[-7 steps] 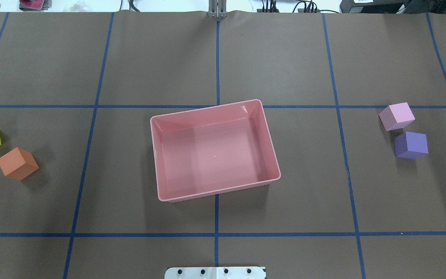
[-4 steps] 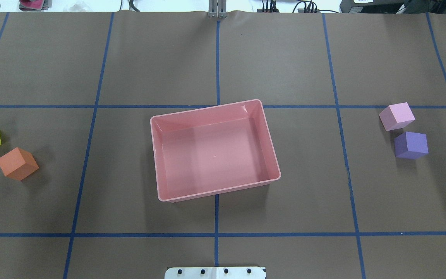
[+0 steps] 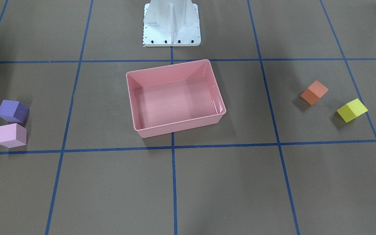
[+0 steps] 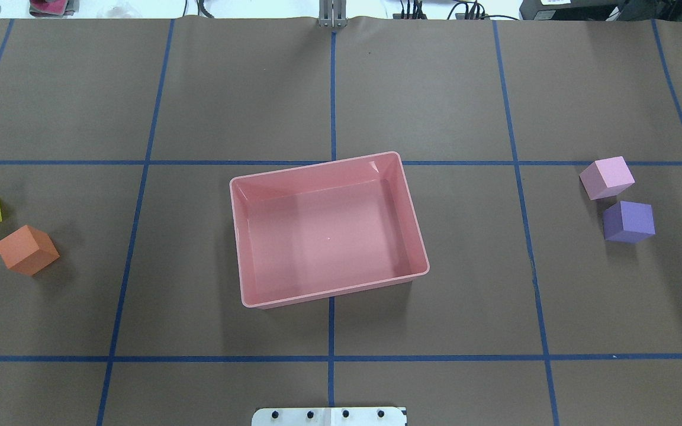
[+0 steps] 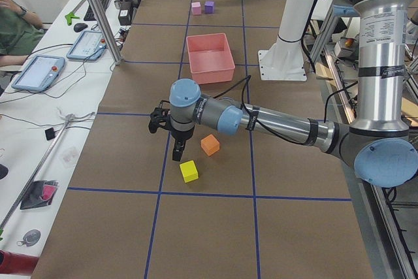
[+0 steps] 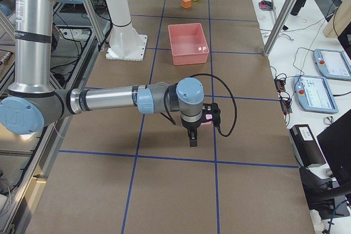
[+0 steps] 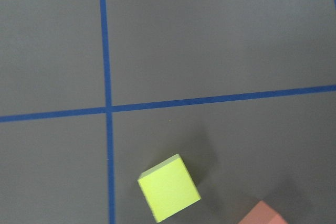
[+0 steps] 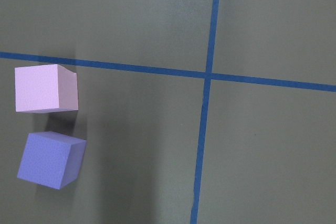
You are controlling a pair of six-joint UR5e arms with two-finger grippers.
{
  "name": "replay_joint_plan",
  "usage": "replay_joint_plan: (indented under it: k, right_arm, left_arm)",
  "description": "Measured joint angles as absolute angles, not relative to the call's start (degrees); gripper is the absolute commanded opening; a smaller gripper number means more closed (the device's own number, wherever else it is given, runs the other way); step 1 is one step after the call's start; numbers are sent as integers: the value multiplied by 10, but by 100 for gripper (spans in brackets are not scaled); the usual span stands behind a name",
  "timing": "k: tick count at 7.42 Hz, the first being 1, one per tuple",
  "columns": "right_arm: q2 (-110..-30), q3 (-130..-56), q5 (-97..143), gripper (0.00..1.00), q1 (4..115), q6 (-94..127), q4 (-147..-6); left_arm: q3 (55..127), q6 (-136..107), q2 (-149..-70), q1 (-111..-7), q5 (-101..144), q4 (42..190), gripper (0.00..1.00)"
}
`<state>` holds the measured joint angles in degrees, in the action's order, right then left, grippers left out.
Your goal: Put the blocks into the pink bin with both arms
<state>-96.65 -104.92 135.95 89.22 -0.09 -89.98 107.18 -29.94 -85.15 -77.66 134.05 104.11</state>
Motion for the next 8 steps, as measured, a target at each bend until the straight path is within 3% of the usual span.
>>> replay_joint_plan:
  k: [4,8]
  right_arm:
    - [-967,-1048,1362,100,879,0,-898]
    - [-967,-1050,1368,100,879,2,-897]
  left_arm:
    - [1124,-692,-798,-593,1194,1144,100]
    - [1123,-819,-791,-454,1064,1149,100]
